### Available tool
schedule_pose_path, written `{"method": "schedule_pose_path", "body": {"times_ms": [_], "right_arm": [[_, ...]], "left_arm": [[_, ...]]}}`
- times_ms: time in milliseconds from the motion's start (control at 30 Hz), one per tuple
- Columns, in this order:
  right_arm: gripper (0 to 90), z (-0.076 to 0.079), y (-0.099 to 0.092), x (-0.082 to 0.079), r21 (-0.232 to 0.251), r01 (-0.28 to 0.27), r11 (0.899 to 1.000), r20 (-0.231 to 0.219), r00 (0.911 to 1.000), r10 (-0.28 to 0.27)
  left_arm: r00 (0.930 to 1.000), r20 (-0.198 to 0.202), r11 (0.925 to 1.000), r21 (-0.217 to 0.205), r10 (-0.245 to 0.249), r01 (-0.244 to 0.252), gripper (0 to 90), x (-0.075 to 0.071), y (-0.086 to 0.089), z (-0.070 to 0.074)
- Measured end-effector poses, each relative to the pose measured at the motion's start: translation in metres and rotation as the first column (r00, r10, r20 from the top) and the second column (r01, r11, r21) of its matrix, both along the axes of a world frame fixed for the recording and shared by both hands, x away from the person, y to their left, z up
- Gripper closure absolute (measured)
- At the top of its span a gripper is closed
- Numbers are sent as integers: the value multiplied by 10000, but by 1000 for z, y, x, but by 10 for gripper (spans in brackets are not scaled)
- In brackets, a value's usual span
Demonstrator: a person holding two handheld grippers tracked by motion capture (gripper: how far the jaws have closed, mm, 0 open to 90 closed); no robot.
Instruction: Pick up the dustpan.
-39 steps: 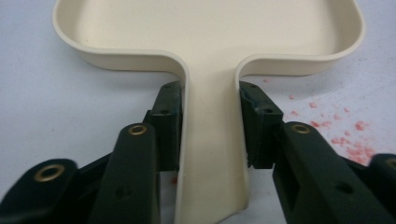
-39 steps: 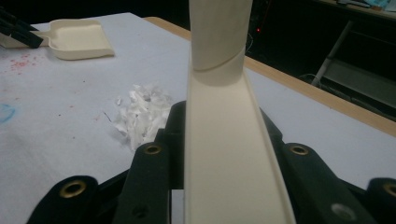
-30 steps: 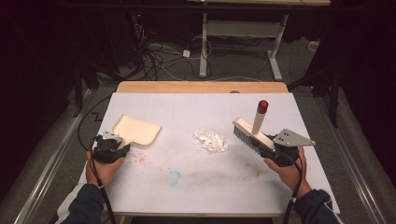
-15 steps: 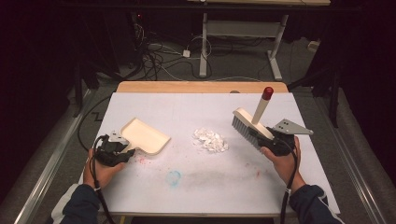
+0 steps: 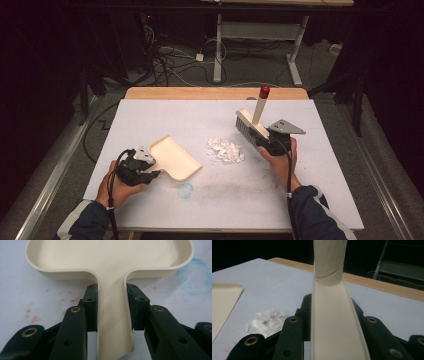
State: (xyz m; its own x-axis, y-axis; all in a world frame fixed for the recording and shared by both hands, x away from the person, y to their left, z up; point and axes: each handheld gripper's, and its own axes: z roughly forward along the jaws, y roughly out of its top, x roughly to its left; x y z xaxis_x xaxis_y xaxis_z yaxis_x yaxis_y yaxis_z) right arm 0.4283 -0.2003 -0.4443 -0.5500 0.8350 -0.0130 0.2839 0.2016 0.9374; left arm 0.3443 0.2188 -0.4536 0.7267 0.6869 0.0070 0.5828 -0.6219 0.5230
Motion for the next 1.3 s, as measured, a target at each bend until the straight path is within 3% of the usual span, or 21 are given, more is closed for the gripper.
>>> {"method": "schedule_pose_path", "body": {"times_ms": [100, 333, 567, 767, 967, 1100, 1233, 1300], "right_arm": [[677, -4, 8, 4, 198, 205, 9996, -7, 9998, -205], [677, -18, 32, 9, -506, -125, 9986, -496, 9987, 100], [676, -17, 36, 7, -508, -461, 9976, -907, 9950, 413], [677, -13, 31, 6, -712, -269, 9971, -1210, 9925, 181], [679, -3, 26, 12, -1456, -256, 9890, -2063, 9785, -51], [678, 4, 21, 20, -1718, -483, 9840, -2882, 9576, -33], [679, 5, 16, 24, -1428, -744, 9869, -3262, 9450, 240], [680, 6, 16, 23, -1489, -728, 9862, -3277, 9446, 203]], "left_arm": [[9993, -205, 9995, -3, -319, 319, 639, -1, -7, -1], [9982, -288, 9986, 44, -517, 518, 639, -2, -13, -1], [9976, -251, 9978, 109, -644, 647, 638, -3, -18, -1], [9977, -212, 9979, 111, -640, 643, 637, -4, -18, -1], [9977, -194, 9979, 103, -643, 645, 637, -4, -18, -1], [9979, -186, 9980, 92, -624, 626, 637, -3, -18, -2], [9975, -183, 9976, 103, -676, 678, 637, -3, -19, -2], [9975, -186, 9976, 92, -683, 685, 637, -2, -19, -2]]}}
